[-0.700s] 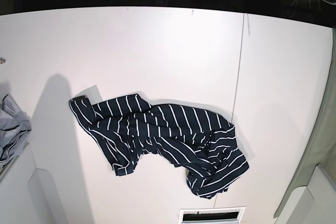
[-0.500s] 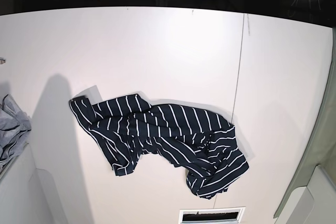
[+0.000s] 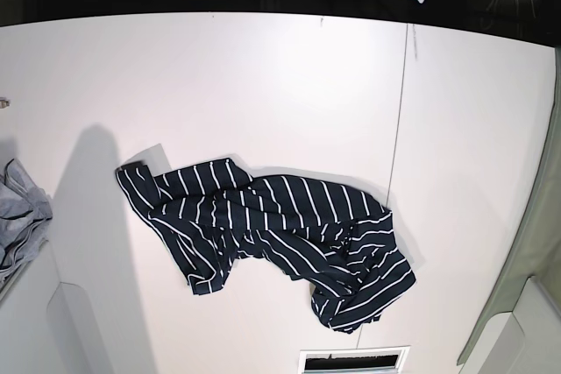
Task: Layout the t-shirt on the table in an organized manner, then fold the t-shirt properly
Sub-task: 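Lower both grippers from rest toward the crumpled navy striped t-shirt, then grasp the striped t-shirt fabric with both grippers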
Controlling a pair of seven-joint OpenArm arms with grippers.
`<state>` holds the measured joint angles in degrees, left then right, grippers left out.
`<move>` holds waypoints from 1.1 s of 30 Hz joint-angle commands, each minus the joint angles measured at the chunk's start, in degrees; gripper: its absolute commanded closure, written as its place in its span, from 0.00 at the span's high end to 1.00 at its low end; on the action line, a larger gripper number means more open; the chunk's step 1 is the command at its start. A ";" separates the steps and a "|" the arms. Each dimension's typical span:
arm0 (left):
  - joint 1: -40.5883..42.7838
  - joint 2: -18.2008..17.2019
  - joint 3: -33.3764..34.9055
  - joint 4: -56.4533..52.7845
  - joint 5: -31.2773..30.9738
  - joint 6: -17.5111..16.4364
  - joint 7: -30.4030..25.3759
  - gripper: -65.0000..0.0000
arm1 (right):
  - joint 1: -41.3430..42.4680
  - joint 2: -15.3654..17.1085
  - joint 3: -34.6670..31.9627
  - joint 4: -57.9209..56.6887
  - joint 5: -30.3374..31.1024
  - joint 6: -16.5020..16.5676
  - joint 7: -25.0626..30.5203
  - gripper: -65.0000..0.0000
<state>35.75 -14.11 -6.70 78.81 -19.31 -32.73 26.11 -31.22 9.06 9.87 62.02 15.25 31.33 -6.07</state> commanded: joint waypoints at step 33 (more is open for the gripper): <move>-33.44 -20.76 11.69 15.28 -13.62 5.09 2.75 0.47 | 37.94 0.26 4.15 17.07 3.48 -7.63 -13.20 0.44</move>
<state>2.81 -34.20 5.61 93.06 -31.94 -27.53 30.09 5.85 8.86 13.78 78.06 18.26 23.75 -20.53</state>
